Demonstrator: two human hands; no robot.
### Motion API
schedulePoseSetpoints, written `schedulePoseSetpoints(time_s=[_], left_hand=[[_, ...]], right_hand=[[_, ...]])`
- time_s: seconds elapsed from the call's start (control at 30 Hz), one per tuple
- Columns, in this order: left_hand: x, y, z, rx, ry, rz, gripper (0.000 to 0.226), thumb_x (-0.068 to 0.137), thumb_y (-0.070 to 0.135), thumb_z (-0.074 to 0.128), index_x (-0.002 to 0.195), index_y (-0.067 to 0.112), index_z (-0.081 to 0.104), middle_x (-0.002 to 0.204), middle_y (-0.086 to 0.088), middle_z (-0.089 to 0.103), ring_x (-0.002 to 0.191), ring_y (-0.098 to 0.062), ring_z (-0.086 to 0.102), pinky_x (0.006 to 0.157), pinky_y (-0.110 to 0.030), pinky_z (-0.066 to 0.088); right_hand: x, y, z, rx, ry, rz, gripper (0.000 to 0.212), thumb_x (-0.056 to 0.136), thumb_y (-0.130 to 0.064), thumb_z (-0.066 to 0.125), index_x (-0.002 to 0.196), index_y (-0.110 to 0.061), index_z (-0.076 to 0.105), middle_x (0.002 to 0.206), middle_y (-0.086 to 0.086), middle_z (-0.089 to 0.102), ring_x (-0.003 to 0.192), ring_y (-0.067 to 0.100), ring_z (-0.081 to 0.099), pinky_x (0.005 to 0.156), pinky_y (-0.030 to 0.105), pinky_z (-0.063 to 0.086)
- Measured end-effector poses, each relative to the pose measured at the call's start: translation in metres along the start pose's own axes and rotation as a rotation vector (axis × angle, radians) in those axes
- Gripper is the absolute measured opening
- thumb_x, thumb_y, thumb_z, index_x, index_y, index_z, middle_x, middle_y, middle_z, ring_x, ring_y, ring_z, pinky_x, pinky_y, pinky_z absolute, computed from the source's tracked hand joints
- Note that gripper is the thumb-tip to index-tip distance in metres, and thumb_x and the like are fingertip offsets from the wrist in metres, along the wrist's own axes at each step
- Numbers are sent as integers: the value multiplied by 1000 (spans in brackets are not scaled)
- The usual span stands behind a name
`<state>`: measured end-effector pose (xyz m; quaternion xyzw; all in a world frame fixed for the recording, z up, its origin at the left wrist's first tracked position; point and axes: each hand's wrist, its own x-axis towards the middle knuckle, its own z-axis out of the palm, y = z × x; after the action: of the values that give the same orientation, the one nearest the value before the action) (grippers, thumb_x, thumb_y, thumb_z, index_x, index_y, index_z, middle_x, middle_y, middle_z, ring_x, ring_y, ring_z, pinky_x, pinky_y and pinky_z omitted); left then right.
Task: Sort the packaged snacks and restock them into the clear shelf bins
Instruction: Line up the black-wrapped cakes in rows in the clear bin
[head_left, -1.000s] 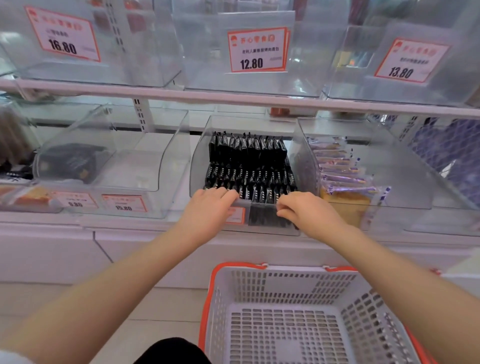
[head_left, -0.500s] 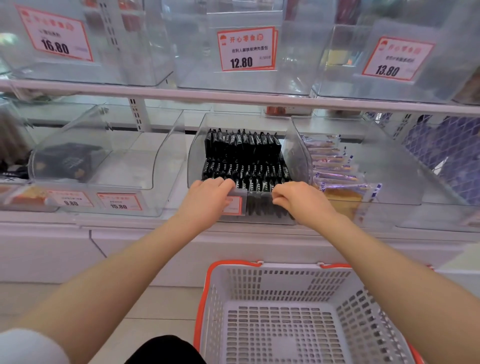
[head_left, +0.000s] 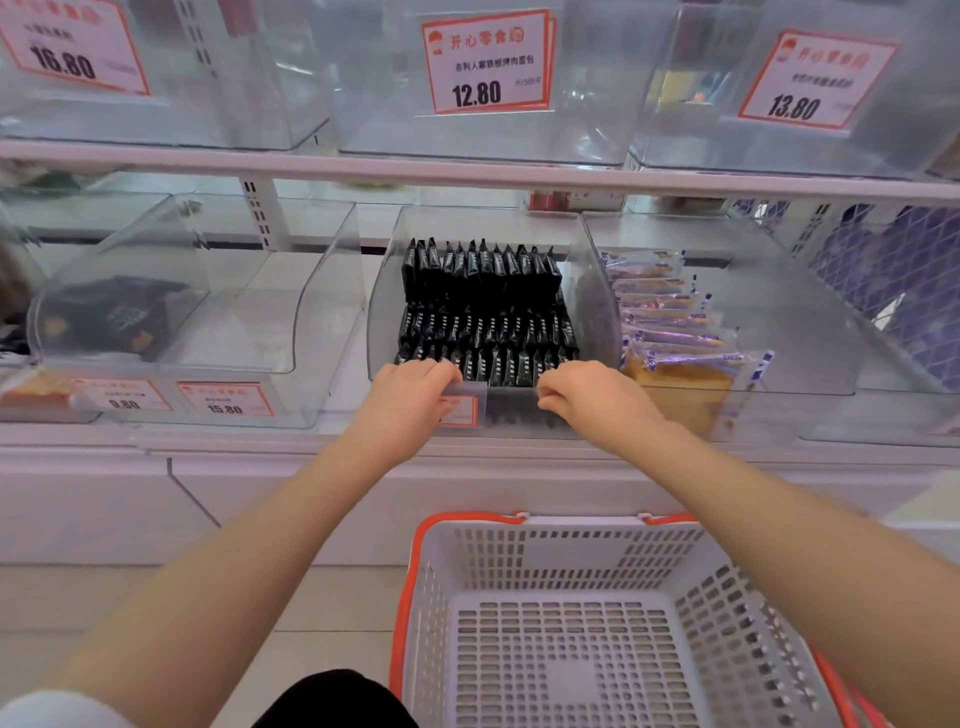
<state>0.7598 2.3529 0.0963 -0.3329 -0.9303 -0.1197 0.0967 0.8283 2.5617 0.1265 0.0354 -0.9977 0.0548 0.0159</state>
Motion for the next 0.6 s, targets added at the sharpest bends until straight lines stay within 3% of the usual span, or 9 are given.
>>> schedulePoseSetpoints(time_s=[0.27,0.4,0.5,0.6], left_hand=[[-1,2,7,95,68,10,25,92,18,51,117,17,52,108,-3,57,102,-27,51,72,-31,22],[-3,18,-6,86,58,63,30,86,5,53,116,7,55,106,-12,57,98,-32,54,80,-38,38],[3,45,-17,-44,151,252,31,73,-8,63,103,-9,63,95,-23,63,85,-39,62,76,-44,52],[28,79,-26,-96,201,427,20,75,-10,61,94,-9,65,94,-22,64,83,-37,63,73,-42,54]], right_hand=[[-3,6,15,-5,181,-68,17,97,-29,45,96,-17,58,94,1,58,89,23,56,63,30,39],[-11,5,13,-7,186,-67,22,96,-27,47,111,-15,59,108,4,59,102,25,54,77,35,46],[-29,14,6,111,450,-55,23,92,-10,53,111,-3,62,108,12,61,100,32,55,80,40,47],[-45,44,-4,210,649,80,19,88,3,52,102,0,64,102,16,63,95,33,56,80,36,43]])
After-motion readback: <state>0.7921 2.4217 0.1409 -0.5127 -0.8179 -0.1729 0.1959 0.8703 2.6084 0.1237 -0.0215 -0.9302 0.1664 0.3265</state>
